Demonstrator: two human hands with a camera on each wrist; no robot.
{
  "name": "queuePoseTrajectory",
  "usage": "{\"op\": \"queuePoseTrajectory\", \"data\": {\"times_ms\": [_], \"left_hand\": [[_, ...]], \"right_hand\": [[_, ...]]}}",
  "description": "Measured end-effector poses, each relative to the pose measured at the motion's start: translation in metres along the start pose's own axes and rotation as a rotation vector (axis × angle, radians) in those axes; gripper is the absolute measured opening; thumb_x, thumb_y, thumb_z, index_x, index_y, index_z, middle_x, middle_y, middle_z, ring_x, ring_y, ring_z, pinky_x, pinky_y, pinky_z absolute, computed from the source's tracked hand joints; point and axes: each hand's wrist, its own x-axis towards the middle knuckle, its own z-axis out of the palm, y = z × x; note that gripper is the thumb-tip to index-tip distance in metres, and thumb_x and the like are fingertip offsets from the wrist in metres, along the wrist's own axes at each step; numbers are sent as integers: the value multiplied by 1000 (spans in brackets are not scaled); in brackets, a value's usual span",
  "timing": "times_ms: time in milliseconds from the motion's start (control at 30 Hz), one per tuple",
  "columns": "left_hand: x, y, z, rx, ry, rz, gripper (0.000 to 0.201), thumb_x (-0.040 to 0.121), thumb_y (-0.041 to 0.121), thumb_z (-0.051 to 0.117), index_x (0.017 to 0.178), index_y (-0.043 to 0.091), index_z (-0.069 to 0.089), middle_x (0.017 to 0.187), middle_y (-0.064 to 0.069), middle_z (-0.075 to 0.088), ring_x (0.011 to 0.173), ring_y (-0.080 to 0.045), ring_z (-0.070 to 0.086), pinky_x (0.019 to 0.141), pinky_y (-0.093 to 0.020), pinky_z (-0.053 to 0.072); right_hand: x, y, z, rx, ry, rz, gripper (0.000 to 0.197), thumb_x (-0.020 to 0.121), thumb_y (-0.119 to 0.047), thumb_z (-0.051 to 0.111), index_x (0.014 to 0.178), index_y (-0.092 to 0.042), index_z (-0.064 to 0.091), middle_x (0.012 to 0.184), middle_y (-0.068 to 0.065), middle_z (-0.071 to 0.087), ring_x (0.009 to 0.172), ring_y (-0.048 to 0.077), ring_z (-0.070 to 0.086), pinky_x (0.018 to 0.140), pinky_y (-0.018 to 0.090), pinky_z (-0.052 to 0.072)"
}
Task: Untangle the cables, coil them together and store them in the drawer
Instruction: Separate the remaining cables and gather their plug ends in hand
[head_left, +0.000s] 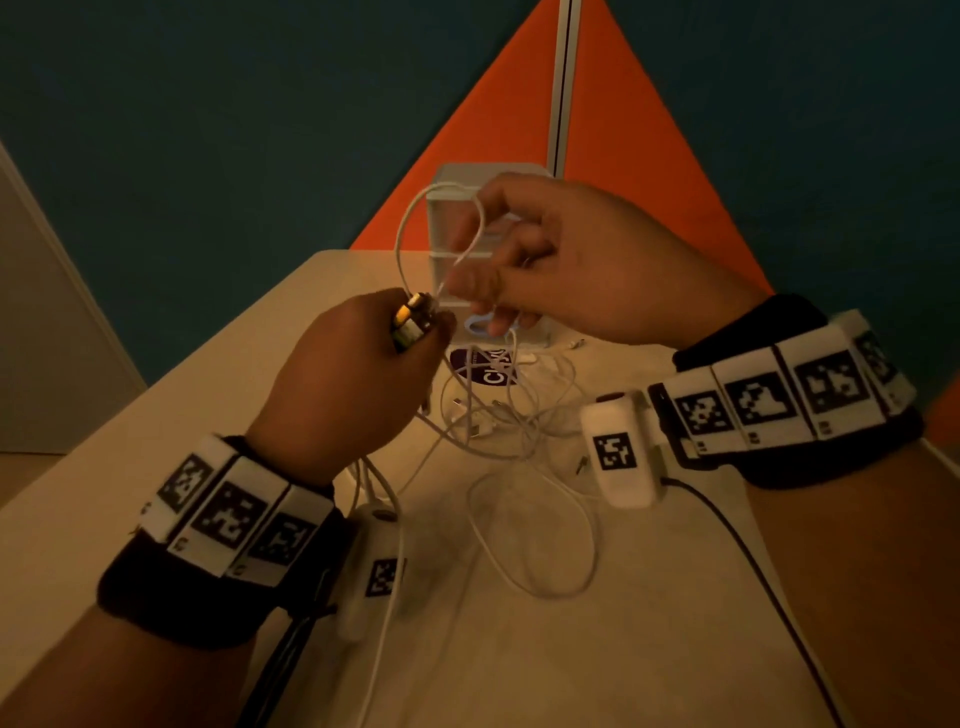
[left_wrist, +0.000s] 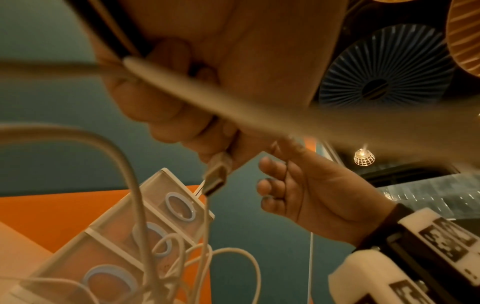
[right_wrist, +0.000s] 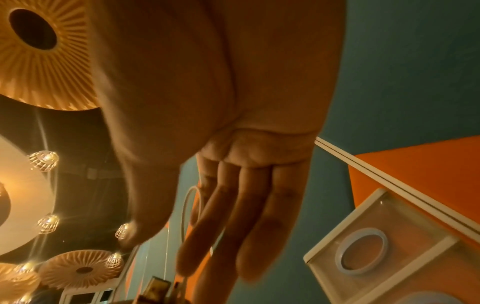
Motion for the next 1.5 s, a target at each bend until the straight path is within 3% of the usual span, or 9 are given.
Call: {"op": "queuePoseTrajectory", "data": {"times_ms": [133, 267, 500, 667, 767, 933, 1067, 1200, 1500], "left_hand": [[3, 0, -3, -53, 94, -37, 30, 101, 38, 50, 76, 21, 54, 55, 7, 53, 52, 6, 52, 49, -19, 30], [5, -1, -3, -165, 152, -59, 30, 102, 38, 50, 84, 16, 59, 62, 3, 54, 53, -1, 49, 55, -31, 36], [4, 0, -7, -374, 242, -54, 41, 102, 43, 50, 93, 5, 60, 75, -16, 57, 62, -20, 49, 63, -45, 42], [6, -4, -13, -525, 240, -97, 39, 92, 56, 51, 84, 17, 54, 69, -3, 47, 60, -20, 41, 63, -45, 36], [7, -5, -13, -547, 256, -99, 47, 89, 59, 51, 89, 12, 54, 73, -8, 47, 63, -23, 40, 64, -45, 36], [7, -4, -14, -578, 274, -79, 35, 91, 57, 51, 80, 23, 53, 68, -3, 45, 59, -20, 39, 63, -46, 34], [6, -3, -14, -594, 276, -76, 28, 93, 55, 51, 76, 34, 54, 66, 6, 48, 57, -16, 41, 60, -41, 33], [6, -1, -12, -595, 271, -68, 29, 94, 56, 51, 77, 32, 55, 63, 8, 48, 55, -14, 42, 58, -37, 34], [6, 1, -8, -407, 284, -85, 48, 100, 45, 50, 92, -2, 57, 66, -7, 51, 54, -13, 43, 59, -36, 38]], "right_hand": [[-4, 8, 1, -159, -119, 159, 55, 82, -34, 82, 121, -24, 45, 83, 1, 77, 69, 11, 75, 63, 28, 62], [-1, 23, 12, -335, -251, 234, 25, 83, -41, 80, 100, -29, 67, 79, -9, 75, 67, 2, 72, 65, 28, 59], [1, 44, 15, -549, -330, 392, 32, 75, -46, 85, 102, -38, 70, 84, -11, 74, 78, 6, 68, 72, 31, 54], [0, 49, 8, -584, -333, 442, 14, 79, -33, 82, 92, -35, 76, 85, -15, 69, 85, 8, 65, 77, 33, 56], [0, 54, 9, -607, -327, 465, 14, 79, -31, 82, 92, -32, 75, 81, -15, 67, 82, 8, 63, 66, 29, 49], [0, 49, 10, -578, -304, 393, 24, 79, -23, 81, 98, -31, 68, 81, -12, 63, 72, 9, 60, 59, 27, 41], [0, 34, 25, -516, -298, 249, 30, 73, -51, 83, 94, -35, 69, 80, -16, 63, 72, -1, 58, 63, 25, 44], [2, 35, 38, -566, -255, 174, 22, 74, -49, 83, 86, -33, 73, 79, -15, 65, 74, 1, 60, 67, 28, 50], [4, 32, 13, -528, -96, 116, 13, 90, -38, 73, 97, -31, 81, 90, -13, 77, 80, 0, 67, 77, 28, 55]]}}
